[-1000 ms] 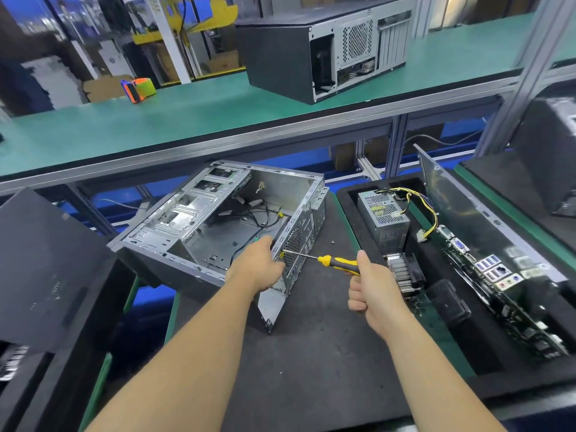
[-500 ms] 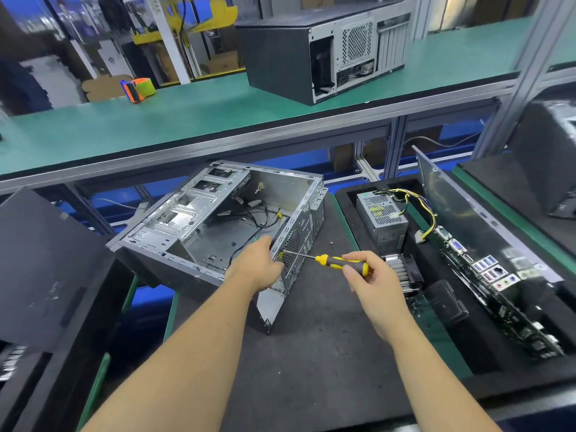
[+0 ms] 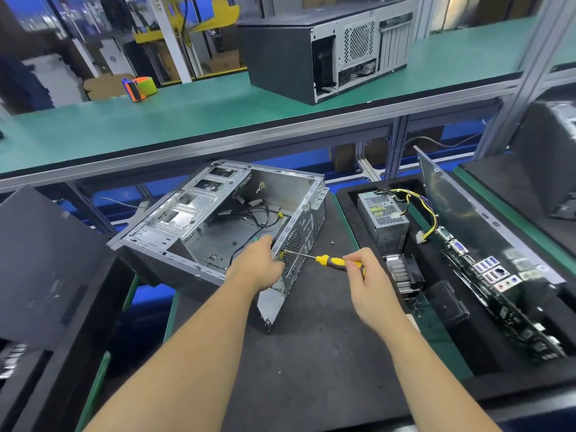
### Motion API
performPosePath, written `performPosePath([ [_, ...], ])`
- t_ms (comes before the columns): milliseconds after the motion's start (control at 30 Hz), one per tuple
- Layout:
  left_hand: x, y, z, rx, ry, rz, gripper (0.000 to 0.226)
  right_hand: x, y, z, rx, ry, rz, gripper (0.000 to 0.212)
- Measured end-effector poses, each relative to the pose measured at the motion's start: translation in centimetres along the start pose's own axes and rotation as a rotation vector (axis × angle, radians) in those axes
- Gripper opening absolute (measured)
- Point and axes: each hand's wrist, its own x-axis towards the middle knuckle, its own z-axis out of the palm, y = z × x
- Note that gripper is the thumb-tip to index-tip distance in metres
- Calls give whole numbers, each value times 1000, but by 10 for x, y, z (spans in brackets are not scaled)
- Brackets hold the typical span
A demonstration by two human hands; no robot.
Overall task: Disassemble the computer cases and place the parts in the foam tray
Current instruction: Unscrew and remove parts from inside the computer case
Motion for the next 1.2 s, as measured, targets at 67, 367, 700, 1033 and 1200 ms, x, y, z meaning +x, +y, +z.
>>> performPosePath([
  [67,0,0,0,6,1,-1,27,-3,3,-3,-48,-29,-87,15],
  [367,-2,0,-2,16,-2,7,24,11,-20,15,565,120,374,30],
  [700,-1,1,-2,51,-17,-16,28,18,-8,3,400,-34,103,23],
  [1033,-2,1,-1,72,-8,-5,24,8,-5,-3,315,-40,80,28],
  [1200,-2,1,-1,77,-1,0,24,24,-8,-3,521,-44,452,40],
])
